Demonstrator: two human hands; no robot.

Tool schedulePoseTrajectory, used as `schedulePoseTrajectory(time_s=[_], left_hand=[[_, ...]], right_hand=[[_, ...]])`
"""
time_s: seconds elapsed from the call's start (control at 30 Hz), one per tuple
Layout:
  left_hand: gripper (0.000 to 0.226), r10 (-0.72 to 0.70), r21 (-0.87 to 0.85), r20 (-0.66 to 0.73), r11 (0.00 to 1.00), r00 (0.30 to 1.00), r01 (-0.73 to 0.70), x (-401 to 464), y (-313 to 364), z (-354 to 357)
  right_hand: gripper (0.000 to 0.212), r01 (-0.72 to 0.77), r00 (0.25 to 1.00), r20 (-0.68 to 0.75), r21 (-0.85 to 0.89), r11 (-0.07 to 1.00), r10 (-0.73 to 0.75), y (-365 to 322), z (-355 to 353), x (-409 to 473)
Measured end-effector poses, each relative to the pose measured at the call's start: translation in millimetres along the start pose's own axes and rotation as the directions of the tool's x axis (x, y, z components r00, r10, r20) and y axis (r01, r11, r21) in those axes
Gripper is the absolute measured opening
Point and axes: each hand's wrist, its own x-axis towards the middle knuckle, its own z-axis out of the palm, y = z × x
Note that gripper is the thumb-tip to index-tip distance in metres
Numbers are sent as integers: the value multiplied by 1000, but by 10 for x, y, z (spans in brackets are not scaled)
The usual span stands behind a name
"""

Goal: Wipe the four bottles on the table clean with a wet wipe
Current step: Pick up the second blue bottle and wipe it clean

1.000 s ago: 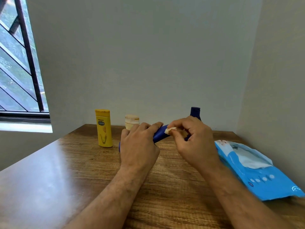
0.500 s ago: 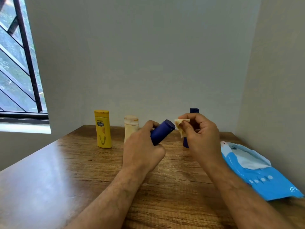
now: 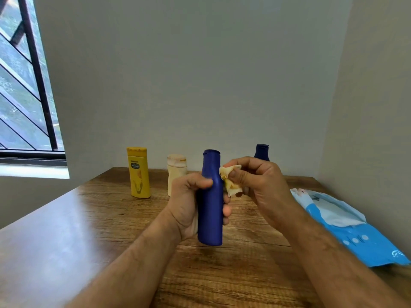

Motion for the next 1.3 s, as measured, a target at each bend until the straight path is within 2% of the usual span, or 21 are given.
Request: schedulePoseTrajectory(time_s=[0.1,0.27,0.37,0.47,0.53,0.63,0.7,0.8,0.83,0.9,0.97,1.03,1.17,1.23,1.3], left_hand=[[48,-34,-4,17,999,999,34,14,-22,-20],[55,-61,39,71,998,996,58,56,-48,-47],[59,2,86,-14,996,1000,-1,77,-64,-45],[59,91,140,-121,987,988,-74,91,-72,-67],[59,142,233,-137,966,980,-108,107,-69,-77],[49,236,396,-104,901,966,-177,154,-85,-61],[54,323,525,-86,818,943,-232,181,-119,-62],[84,466,785,-42,563,884,-260,201,-168,-112],[86,502,831,-40,497,864,-250,203,-175,-122],[79,577,867,-47,429,816,-253,209,-184,-142],[72,629,884,-48,388,776,-260,219,-192,-158],[70,662,891,-41,364,748,-273,226,-201,-161],[72,658,901,2,326,753,-287,219,-206,-111],[71,655,892,9,337,756,-302,220,-213,-100],[67,651,860,-20,399,759,-319,230,-216,-116]], right_hand=[[9,47,991,-125,-79,996,-56,-3,31,2],[7,102,941,-295,-226,969,-168,49,36,28],[7,118,955,-217,-352,928,-204,43,20,6],[9,115,981,-105,-379,918,-166,41,26,-12],[9,136,970,-126,-419,898,-206,49,46,-9],[10,142,923,-258,-464,874,-287,53,33,4],[11,140,907,-282,-502,854,-314,63,19,6],[16,180,888,-251,-581,793,-385,92,35,-10],[17,204,882,-225,-612,764,-415,102,41,-16],[20,255,884,-142,-652,714,-445,123,47,-23],[21,312,877,-53,-693,649,-478,147,54,-31],[21,336,851,-38,-727,599,-523,164,67,-33],[20,264,813,-228,-678,686,-537,155,34,-12],[20,256,828,-232,-654,712,-511,140,12,-12],[20,267,867,-167,-639,722,-469,128,37,-35]])
